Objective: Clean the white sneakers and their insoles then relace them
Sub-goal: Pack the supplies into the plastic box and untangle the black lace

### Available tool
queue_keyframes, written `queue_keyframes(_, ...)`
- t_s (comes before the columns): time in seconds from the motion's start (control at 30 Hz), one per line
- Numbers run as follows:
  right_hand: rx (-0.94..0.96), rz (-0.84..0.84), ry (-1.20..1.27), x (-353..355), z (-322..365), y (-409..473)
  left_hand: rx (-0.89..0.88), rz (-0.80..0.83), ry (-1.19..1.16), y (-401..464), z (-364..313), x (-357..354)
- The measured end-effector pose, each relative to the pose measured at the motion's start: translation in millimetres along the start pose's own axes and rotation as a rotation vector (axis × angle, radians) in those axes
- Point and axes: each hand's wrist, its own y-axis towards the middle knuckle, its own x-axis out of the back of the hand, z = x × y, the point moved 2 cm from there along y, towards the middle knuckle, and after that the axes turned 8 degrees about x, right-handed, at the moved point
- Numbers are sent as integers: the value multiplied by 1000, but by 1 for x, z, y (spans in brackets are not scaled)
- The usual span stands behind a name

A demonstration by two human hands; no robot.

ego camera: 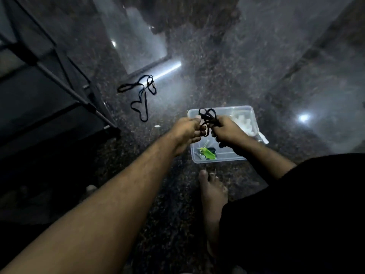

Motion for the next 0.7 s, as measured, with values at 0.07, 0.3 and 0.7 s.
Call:
queue_keyframes(0.07,-22,-28,-37,-14,-19,13,61,-40,-37,17,12,6)
queue_keyframes(0.3,-199,-198,249,-53,-54,47,9,-140,89,58,17,-2)
queue_keyframes(0.7,41,-191,-309,-60,-69,57,-215,-299,25,72,29,10)
